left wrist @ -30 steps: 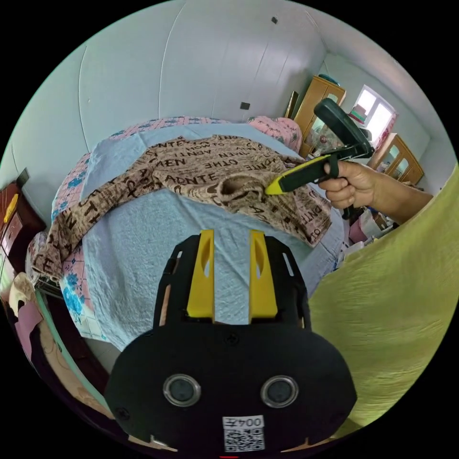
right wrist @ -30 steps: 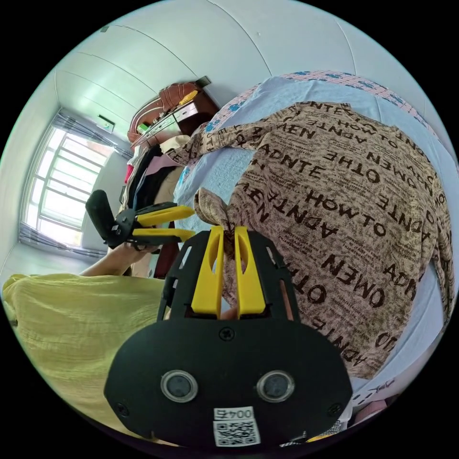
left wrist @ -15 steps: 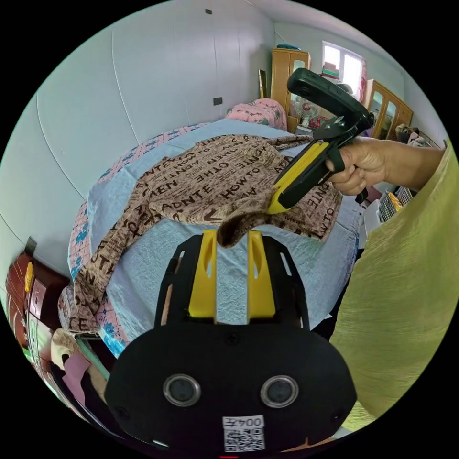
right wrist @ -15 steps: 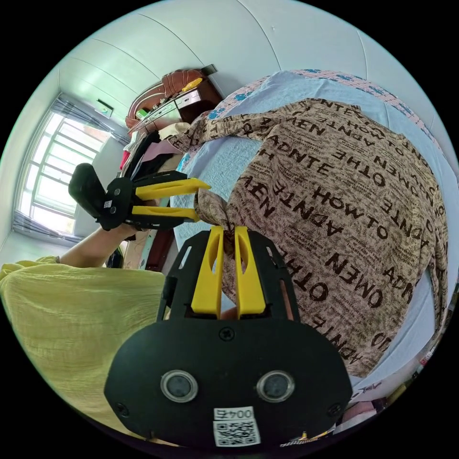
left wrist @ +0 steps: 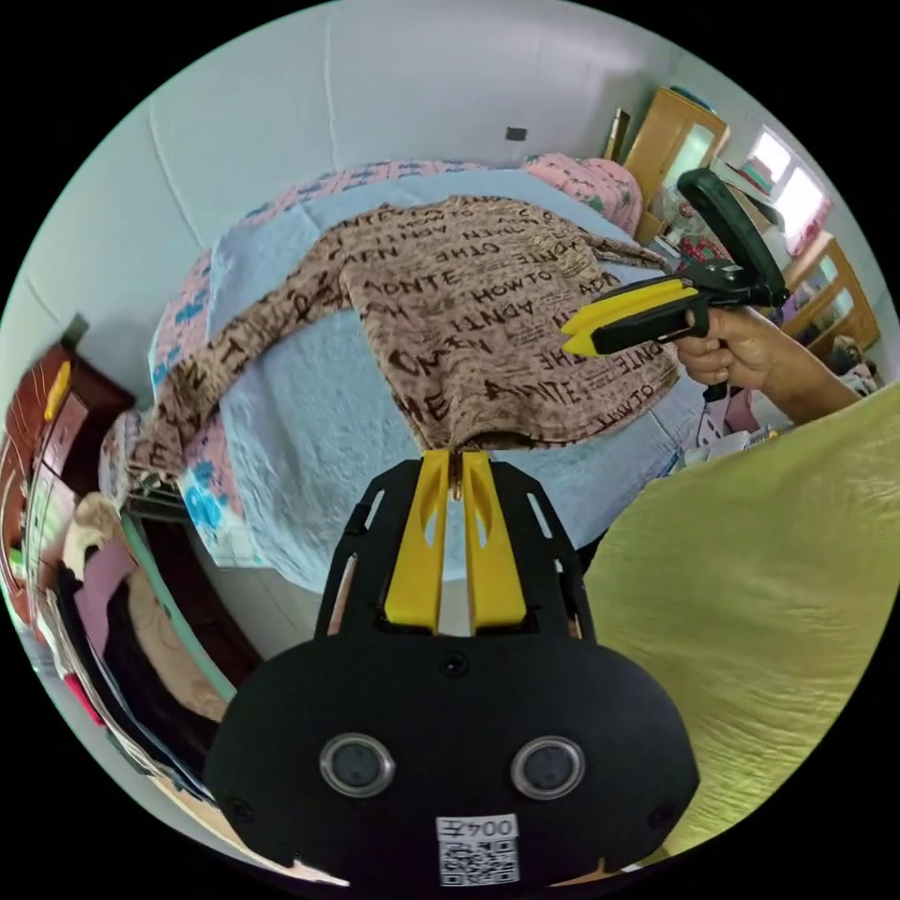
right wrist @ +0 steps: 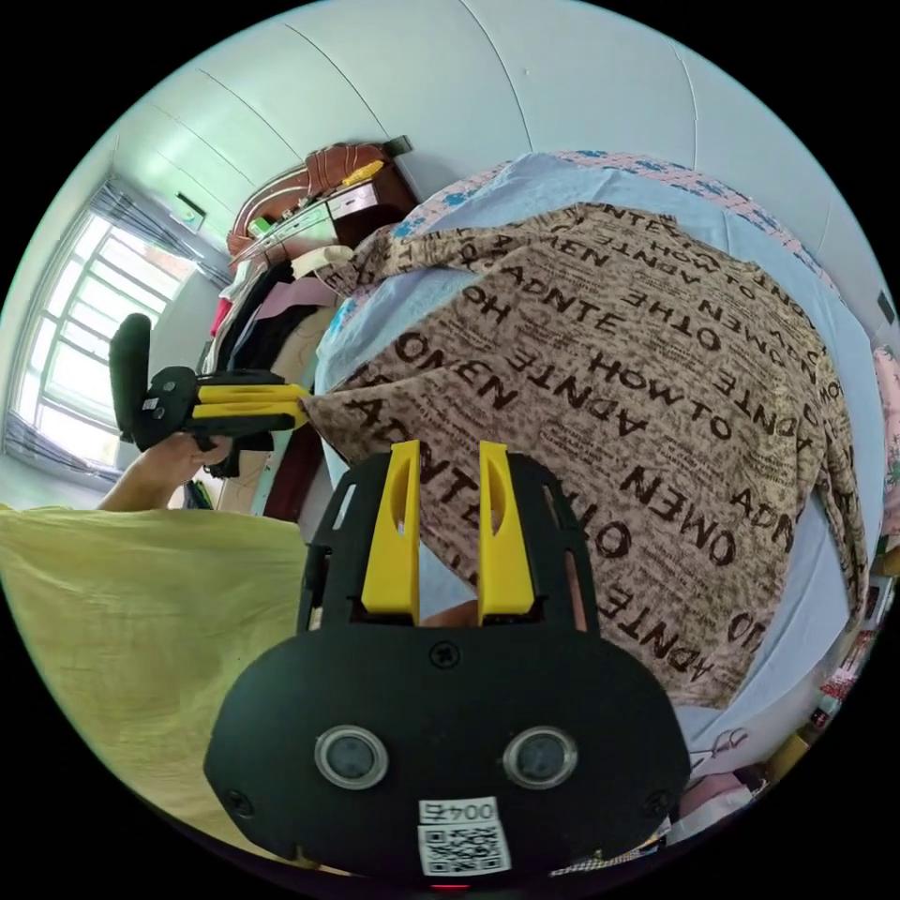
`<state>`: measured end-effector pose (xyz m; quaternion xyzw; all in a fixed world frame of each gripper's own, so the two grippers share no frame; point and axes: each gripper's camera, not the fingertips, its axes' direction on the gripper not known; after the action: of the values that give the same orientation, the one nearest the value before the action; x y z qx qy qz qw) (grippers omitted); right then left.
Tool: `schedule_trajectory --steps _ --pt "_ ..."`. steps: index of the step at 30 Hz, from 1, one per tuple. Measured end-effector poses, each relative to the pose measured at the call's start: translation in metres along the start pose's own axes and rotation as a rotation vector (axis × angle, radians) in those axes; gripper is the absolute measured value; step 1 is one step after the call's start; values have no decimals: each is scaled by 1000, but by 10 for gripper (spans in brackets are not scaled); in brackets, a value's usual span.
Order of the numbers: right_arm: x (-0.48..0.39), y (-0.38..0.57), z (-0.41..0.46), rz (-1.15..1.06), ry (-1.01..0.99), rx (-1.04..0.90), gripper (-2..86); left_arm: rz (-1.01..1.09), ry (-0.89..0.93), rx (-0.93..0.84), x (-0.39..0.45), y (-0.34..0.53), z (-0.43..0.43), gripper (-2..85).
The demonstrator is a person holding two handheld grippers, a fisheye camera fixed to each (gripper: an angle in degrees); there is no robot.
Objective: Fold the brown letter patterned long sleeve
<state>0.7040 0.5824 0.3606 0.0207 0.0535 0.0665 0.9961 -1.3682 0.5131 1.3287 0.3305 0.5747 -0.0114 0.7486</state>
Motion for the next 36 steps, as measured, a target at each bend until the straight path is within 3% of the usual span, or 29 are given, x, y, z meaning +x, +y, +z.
schedule_trajectory --steps 6,10,13,17,20,26,31,36 --pt "0 28 29 31 160 -160 99 -28 -54 -106 -10 28 65 25" --pt "-5 34 43 19 307 -247 100 -23 -130 -159 -18 29 65 20" --pt "-11 38 49 2 356 -265 99 -12 -171 -84 -18 17 41 12" --pt "-11 49 29 25 340 -172 43 52 -15 62 1 -31 37 4" --pt "14 73 -22 167 294 -32 43 135 27 15 25 -64 76 3" --pt "108 210 -153 620 445 291 63 236 3 -96 51 -76 129 2" --pt "151 268 -181 691 516 196 78 219 13 -160 41 -76 157 1" --pt "158 265 -187 567 523 139 82 178 40 -190 26 -77 170 1"
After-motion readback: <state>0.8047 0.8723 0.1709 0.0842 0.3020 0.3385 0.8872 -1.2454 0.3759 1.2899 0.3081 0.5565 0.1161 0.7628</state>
